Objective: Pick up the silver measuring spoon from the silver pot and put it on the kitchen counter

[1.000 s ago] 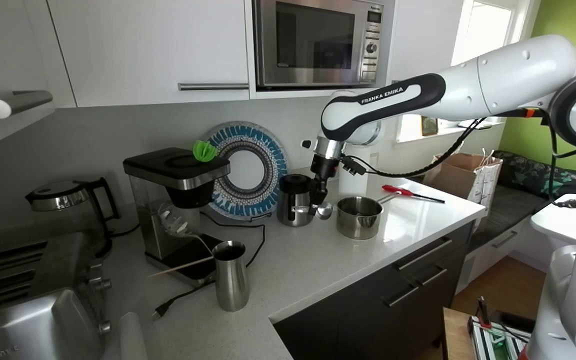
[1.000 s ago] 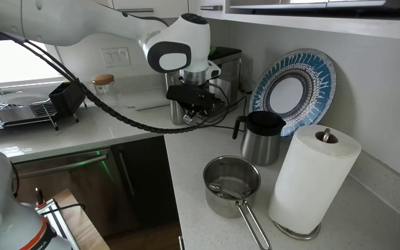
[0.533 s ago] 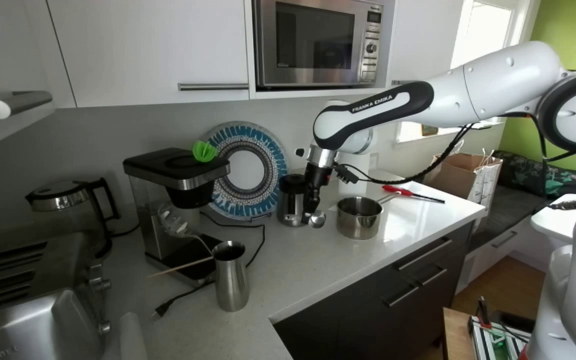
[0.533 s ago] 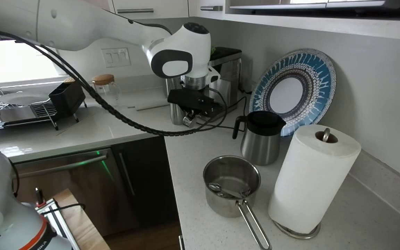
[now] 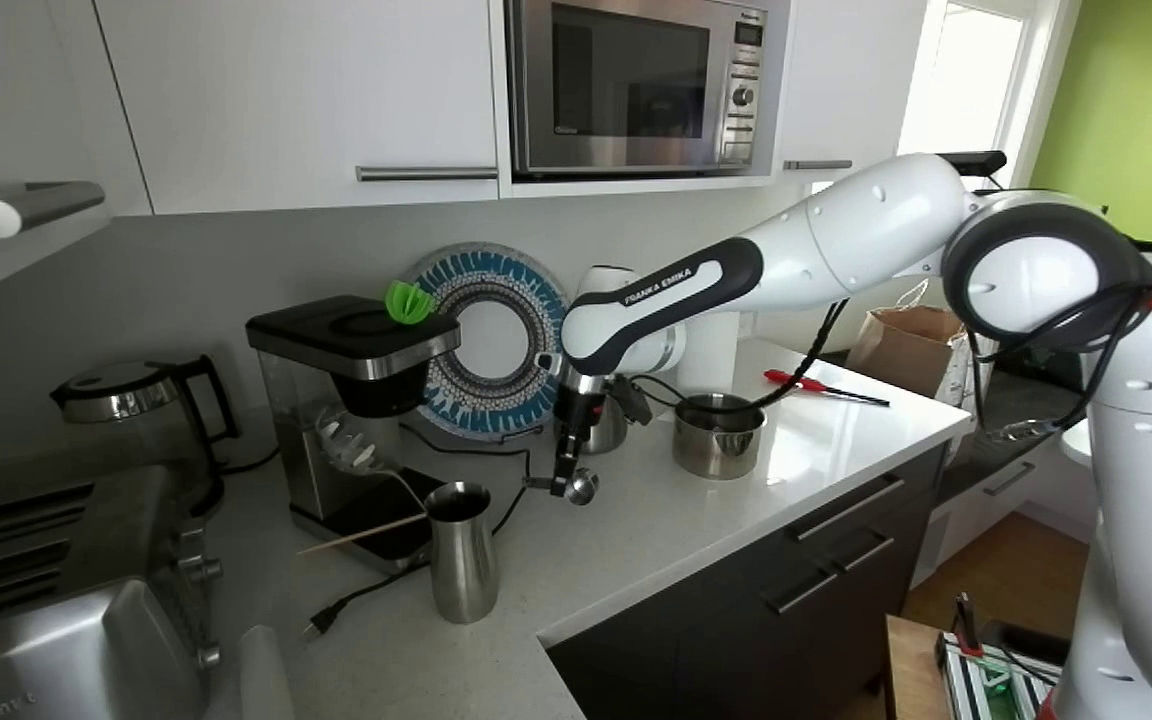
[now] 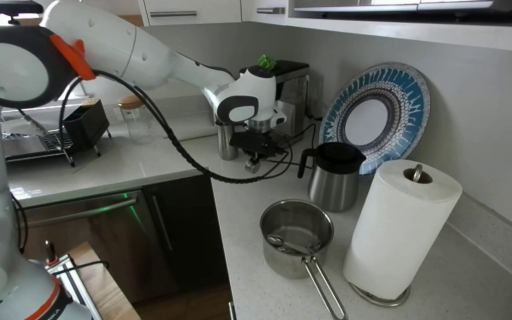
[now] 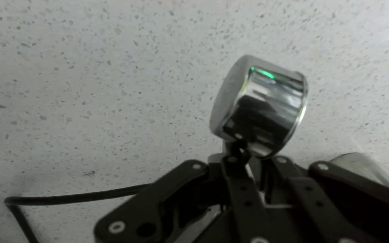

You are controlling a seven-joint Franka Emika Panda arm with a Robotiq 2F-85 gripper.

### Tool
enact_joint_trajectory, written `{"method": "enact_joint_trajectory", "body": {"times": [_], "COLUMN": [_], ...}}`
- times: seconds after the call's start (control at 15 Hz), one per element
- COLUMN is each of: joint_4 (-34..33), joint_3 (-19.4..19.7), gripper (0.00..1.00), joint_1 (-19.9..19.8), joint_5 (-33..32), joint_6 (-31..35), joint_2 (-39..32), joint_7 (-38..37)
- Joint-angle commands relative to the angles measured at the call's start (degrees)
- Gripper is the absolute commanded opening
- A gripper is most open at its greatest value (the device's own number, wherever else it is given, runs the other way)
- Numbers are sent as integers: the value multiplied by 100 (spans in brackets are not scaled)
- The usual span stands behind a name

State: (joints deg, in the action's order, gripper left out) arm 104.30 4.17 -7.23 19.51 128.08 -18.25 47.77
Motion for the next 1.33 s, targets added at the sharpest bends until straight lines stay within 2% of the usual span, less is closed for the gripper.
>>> {"method": "enact_joint_trajectory", "body": {"times": [0.0, 0.2, 0.4, 0.6, 0.67, 0.73, 1.0, 1.27], "joint_4": [-951, -1445, -1816, -2096, -2160, -2190, -2120, -1646], "joint_3": [-133, -318, -739, -847, -787, -681, -484, -424], "gripper": [3, 3, 3, 3, 39, 40, 69, 99], "joint_1": [-186, -380, -805, -996, -968, -889, -764, -641], "joint_5": [-267, -253, 435, 678, 573, 370, -72, -526], "joint_6": [-267, -560, -818, -1257, -1409, -1480, -1482, -1151], "joint_2": [-765, -1140, -1402, -1575, -1611, -1609, -1406, -811], "joint_7": [-395, -188, 417, 482, 326, 117, -439, -688]}}
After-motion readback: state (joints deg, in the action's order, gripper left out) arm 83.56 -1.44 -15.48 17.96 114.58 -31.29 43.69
